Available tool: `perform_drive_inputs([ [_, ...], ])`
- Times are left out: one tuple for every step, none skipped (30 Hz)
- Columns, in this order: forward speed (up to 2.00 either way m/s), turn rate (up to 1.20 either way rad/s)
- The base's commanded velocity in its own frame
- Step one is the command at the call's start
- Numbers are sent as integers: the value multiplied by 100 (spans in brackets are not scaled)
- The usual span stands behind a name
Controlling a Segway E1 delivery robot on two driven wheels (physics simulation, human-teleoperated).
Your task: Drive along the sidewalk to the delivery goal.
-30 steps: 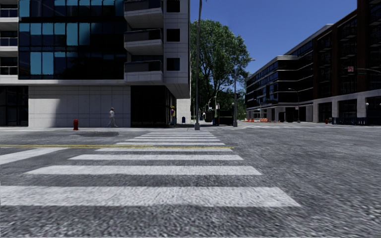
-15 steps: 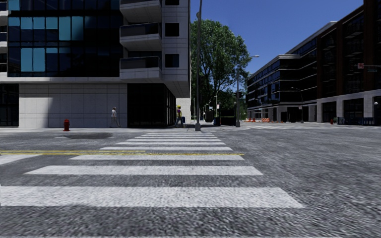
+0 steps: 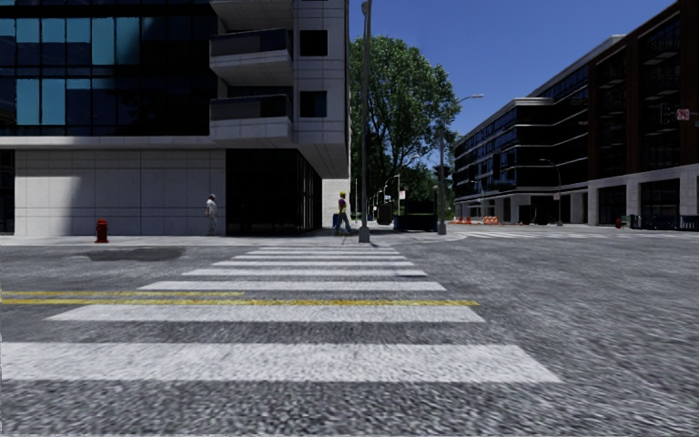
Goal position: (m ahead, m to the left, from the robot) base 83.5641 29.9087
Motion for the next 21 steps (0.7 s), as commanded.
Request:
perform_drive_inputs([
  [200,0],
  [200,0],
  [200,0],
  [200,0],
  [200,0],
  [200,0],
  [200,0],
  [200,0],
  [200,0],
  [200,0],
  [200,0],
  [200,0],
  [200,0],
  [200,0],
  [200,0],
  [200,0],
  [200,0],
  [200,0],
  [200,0],
  [200,0],
  [200,0],
])
